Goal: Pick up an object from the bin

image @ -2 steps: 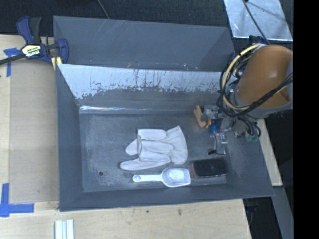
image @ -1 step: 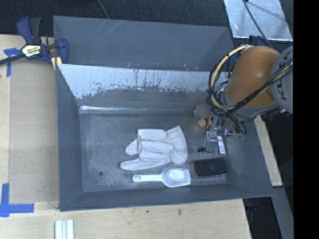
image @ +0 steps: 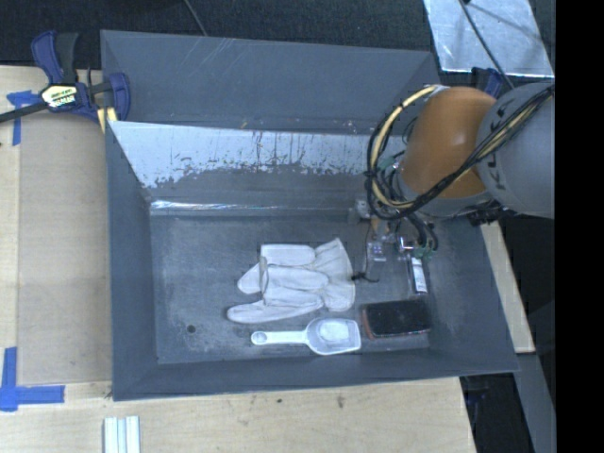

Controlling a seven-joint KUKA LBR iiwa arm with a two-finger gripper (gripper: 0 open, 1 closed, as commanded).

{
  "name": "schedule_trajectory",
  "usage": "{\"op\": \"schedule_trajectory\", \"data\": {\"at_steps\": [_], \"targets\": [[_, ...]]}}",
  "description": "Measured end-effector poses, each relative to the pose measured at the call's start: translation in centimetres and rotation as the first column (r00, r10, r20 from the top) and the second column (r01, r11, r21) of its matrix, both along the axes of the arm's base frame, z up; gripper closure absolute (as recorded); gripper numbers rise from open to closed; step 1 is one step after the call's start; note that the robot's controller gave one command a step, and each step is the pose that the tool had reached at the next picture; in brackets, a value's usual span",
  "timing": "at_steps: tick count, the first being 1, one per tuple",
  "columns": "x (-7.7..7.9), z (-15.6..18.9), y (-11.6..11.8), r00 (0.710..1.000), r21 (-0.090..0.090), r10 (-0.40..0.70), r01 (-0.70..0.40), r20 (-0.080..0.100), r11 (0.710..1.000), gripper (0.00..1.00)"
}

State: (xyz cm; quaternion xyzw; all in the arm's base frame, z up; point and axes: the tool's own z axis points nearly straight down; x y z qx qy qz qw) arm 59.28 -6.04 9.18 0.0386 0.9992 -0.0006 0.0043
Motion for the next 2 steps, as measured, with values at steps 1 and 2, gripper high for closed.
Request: {"op": "schedule_trajectory", "data": {"at_steps": [1, 2], "targets": [[0.1, -1.3, 2.5, 1.0, 0.001, 0.001, -0.001, -0.007, 1.0, 0.0], [1.5, -1.9, 5.2, 0.999, 0.001, -0.032, 0.032, -0.003, 0.999, 0.0]]}}
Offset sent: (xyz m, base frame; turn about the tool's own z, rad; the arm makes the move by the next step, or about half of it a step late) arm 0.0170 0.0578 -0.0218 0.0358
